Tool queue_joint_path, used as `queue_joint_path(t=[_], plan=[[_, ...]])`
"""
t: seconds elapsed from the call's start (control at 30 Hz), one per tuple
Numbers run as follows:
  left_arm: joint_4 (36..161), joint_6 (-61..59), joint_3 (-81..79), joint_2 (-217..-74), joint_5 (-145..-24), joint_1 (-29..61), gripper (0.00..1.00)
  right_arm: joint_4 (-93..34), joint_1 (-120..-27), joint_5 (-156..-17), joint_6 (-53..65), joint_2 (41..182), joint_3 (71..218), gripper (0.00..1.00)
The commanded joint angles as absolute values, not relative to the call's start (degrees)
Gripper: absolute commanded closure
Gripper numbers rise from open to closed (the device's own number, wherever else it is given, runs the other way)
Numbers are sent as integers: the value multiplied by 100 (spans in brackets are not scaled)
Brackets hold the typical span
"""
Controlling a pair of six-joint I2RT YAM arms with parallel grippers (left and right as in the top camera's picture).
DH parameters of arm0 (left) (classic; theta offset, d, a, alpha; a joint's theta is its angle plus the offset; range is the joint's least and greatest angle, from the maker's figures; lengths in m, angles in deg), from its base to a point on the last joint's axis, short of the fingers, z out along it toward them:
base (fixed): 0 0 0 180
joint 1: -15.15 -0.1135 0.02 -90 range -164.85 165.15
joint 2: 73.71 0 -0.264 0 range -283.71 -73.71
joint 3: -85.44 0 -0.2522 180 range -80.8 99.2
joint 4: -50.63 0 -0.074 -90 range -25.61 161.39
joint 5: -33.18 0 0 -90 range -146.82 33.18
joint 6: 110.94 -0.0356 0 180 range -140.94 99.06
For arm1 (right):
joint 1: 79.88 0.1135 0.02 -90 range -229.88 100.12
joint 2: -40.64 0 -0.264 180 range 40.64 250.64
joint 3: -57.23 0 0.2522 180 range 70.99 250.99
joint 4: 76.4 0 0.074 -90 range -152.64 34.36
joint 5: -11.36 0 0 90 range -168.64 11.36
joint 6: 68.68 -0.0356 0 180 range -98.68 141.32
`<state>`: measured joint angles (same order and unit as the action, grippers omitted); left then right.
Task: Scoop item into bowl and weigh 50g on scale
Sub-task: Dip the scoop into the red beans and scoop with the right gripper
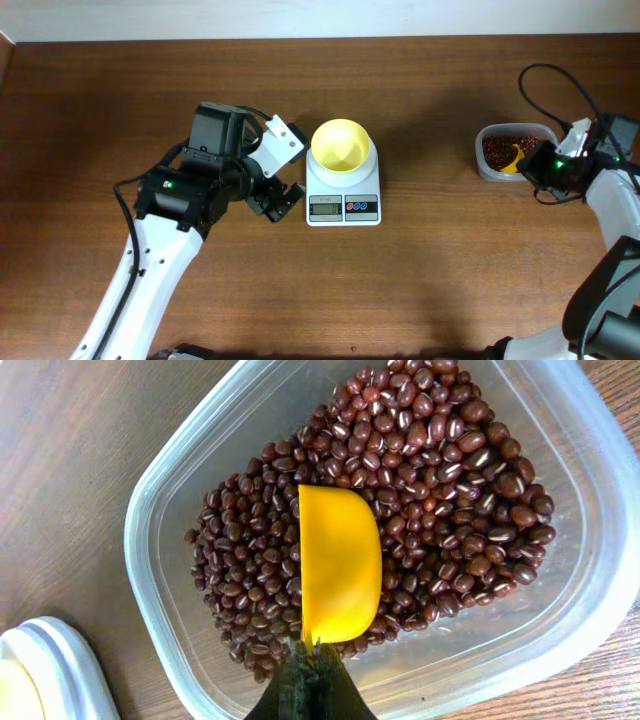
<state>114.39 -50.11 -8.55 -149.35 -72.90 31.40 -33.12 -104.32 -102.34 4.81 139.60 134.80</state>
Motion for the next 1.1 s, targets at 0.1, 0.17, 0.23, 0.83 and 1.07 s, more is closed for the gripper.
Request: queue_joint_path(t=[0.1,0.17,0.23,0.83,1.07], plan=[[11445,-5102,-720,-14869,-7294,3101,1,-3288,-11003,-10962,647,14155,13342,96],[11445,-5102,-720,-14869,-7294,3101,1,-3288,-11302,-11509,667,14155,13342,96],[11445,-5102,-720,-14869,-7294,3101,1,-3290,-11447,-11684,758,14155,13342,96],[11445,-5102,-720,-14869,-7294,3101,1,-3485,-11676,-12888,734,14152,13342,96],[11445,-5102,-720,-14869,-7294,3101,1,-3524,-11833,-13264,734,14152,13342,96]])
